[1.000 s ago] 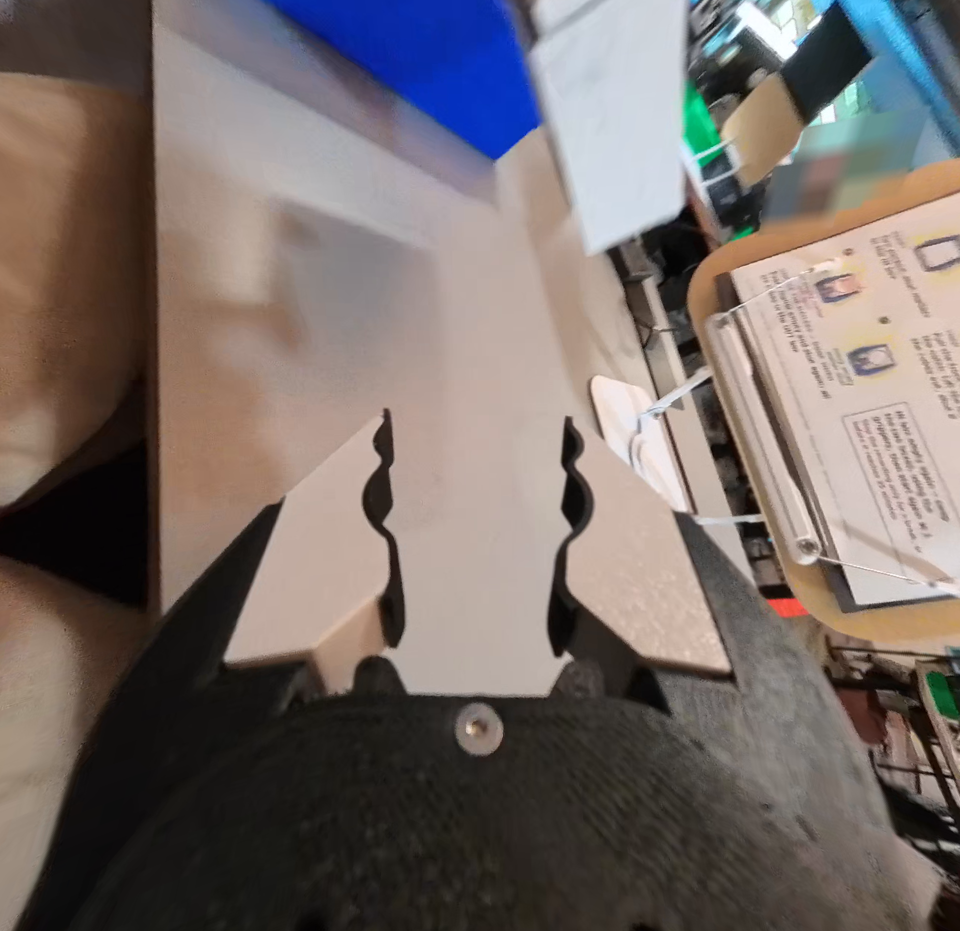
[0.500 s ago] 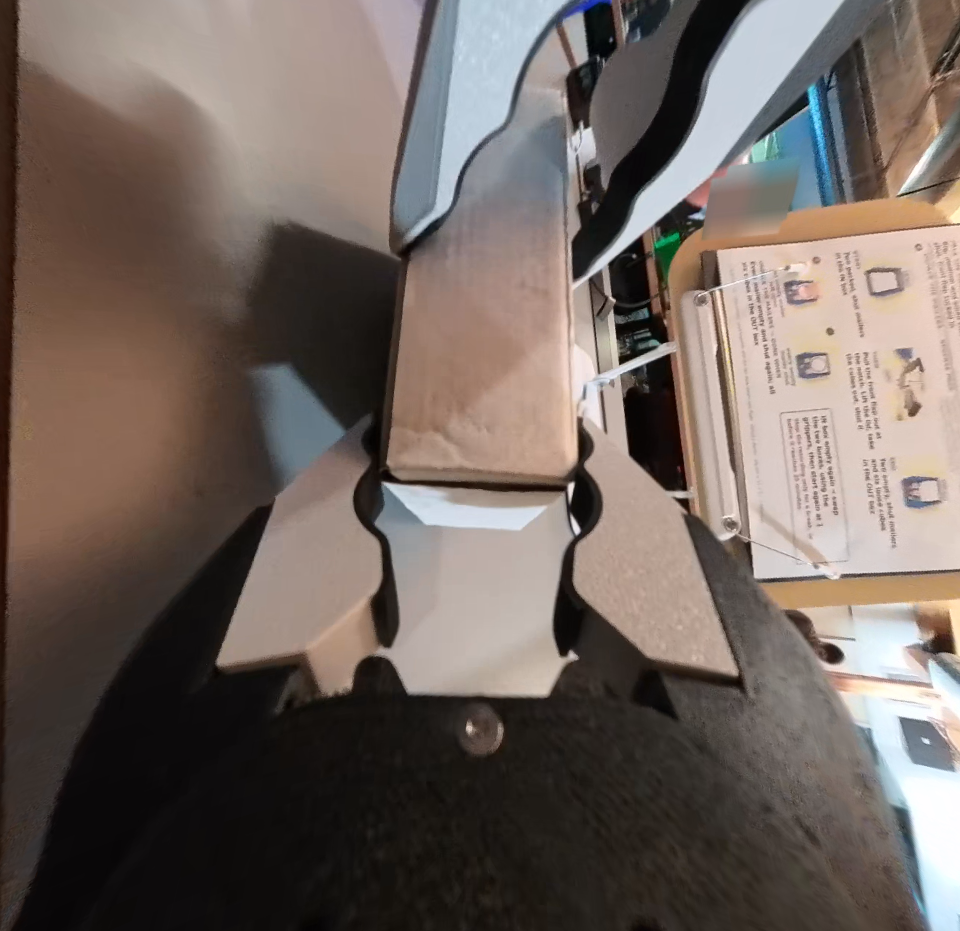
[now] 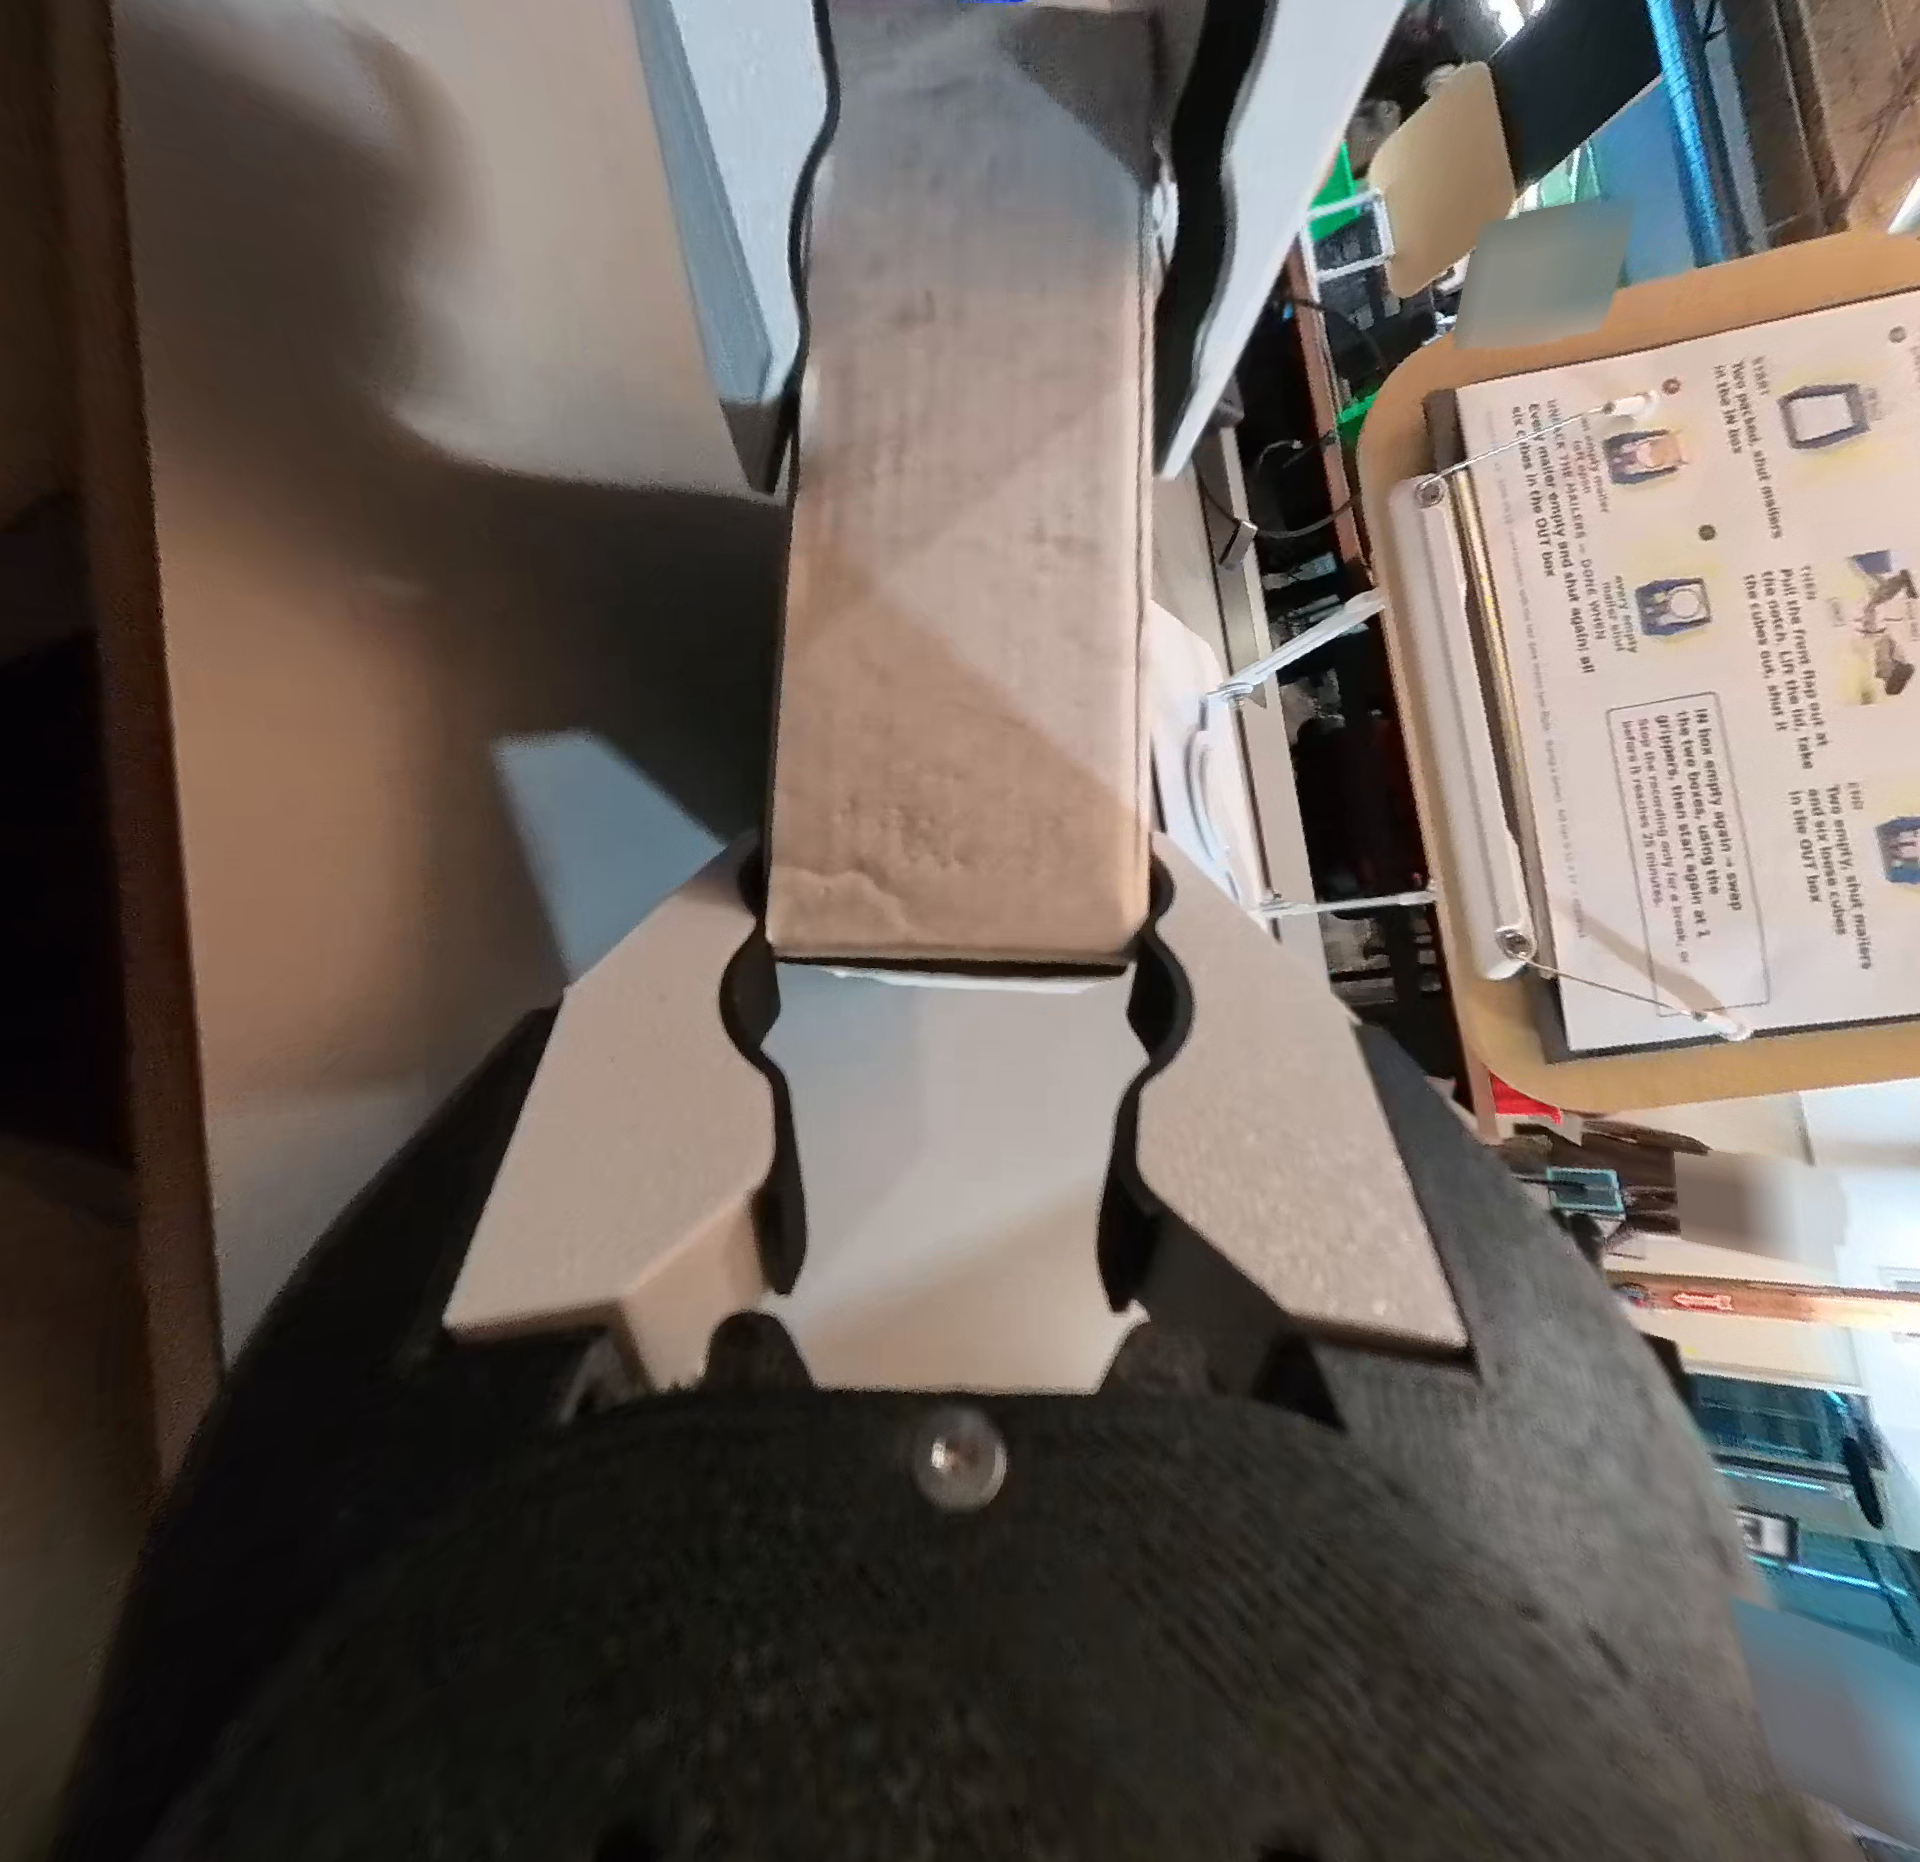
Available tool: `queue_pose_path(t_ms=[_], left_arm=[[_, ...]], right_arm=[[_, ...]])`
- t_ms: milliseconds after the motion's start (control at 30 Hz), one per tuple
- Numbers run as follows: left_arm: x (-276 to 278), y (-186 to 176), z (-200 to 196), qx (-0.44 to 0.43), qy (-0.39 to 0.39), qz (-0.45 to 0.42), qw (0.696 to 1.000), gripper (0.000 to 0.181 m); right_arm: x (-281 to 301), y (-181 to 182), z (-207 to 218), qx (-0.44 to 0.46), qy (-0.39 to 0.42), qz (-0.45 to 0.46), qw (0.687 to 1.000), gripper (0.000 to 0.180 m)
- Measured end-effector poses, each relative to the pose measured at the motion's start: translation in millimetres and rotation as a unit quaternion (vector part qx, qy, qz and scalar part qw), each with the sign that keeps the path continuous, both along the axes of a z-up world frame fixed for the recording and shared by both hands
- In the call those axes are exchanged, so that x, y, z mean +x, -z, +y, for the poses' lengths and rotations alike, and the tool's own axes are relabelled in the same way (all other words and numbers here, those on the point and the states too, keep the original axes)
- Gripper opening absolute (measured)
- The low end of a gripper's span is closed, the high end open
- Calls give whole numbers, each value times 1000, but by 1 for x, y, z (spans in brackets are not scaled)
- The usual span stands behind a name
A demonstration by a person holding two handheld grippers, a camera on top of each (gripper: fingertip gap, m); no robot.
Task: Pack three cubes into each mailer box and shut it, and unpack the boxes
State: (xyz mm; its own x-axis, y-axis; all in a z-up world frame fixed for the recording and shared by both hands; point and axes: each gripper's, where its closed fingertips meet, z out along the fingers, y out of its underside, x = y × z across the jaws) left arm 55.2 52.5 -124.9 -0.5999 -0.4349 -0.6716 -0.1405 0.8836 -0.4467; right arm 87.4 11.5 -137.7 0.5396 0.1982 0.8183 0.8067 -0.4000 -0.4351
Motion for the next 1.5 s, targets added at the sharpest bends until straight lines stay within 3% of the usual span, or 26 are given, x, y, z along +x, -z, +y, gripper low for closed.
queue_pose_path(t_ms=[67,233,400,600,733,833,933,1133,1333,1500], left_arm=[[1,-4,2,-6,3,-22,1000,71],[9,-13,29,-50,-30,-114,992,99],[18,8,47,-161,-68,-100,980,105],[17,-10,15,-131,-15,-162,978,109],[17,4,8,-106,-10,-155,982,110],[16,10,12,-95,-8,-169,981,106],[11,8,6,-87,14,-175,981,83],[11,2,-4,-70,39,-203,976,81],[25,17,0,-119,-8,-153,981,81],[35,11,2,-147,-65,-162,974,80]], right_arm=[[3,-1,-2,2,6,6,1000,68],[9,-4,-9,18,-23,46,999,68],[18,-8,-18,44,-65,107,991,67],[16,-7,-21,36,-86,90,992,67],[10,-3,-21,26,-94,40,994,67],[6,1,-21,19,-98,3,995,67],[5,1,-21,23,-97,2,995,67],[11,1,-25,28,-78,12,997,68],[20,-8,-25,46,-40,53,997,70],[35,-35,-28,96,-2,-27,995,72]])
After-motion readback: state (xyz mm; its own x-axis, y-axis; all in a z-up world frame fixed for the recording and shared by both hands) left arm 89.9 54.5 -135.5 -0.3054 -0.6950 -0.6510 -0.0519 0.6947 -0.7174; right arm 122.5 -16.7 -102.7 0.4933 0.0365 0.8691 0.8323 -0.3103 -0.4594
